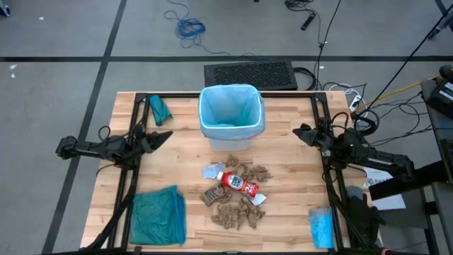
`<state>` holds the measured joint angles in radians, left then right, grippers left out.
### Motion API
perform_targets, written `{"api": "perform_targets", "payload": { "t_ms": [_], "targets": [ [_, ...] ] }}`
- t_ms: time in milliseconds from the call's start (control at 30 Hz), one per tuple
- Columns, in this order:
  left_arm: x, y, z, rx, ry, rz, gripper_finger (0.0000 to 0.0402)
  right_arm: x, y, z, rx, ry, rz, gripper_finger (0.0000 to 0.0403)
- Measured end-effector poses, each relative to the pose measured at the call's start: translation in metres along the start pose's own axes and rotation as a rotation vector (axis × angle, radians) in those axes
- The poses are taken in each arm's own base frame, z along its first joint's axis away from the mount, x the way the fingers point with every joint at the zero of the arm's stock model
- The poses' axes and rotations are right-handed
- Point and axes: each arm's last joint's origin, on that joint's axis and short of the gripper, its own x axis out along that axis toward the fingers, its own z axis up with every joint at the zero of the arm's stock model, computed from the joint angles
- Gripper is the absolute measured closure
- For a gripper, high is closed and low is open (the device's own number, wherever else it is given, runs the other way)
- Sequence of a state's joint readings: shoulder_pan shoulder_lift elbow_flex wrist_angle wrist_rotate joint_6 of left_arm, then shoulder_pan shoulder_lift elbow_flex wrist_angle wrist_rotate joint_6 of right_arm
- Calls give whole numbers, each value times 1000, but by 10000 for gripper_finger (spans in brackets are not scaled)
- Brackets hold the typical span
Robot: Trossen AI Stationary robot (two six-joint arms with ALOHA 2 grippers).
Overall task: Place trash/remove bag and relplace
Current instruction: Put the brown napkin into the white trash bin
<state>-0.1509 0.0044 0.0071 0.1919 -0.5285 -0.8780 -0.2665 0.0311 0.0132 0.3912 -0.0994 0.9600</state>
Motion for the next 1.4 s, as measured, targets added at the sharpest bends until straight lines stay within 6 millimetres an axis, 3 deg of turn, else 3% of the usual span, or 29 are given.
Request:
{"api": "perform_targets", "payload": {
  "t_ms": [233,467,700,867,1100,1233,1400],
  "targets": [
    [0,-1,1,-30,1,-14,401,0,0,0,-7,0,0,401],
    [-1,-16,8,-2,72,-175,401,-1,12,8,-22,-78,111,401],
    [-11,-66,55,134,-52,-324,401,3,61,43,-148,-125,158,401],
    [-15,-102,88,242,-116,-366,401,13,108,77,-263,-120,140,401],
    [0,-154,118,395,-44,-343,401,37,170,121,-424,-90,195,401],
    [15,-182,129,485,-8,-330,401,56,191,136,-474,-24,184,401],
    [23,-206,142,563,-5,-329,401,78,200,145,-515,73,129,401]
  ]
}}
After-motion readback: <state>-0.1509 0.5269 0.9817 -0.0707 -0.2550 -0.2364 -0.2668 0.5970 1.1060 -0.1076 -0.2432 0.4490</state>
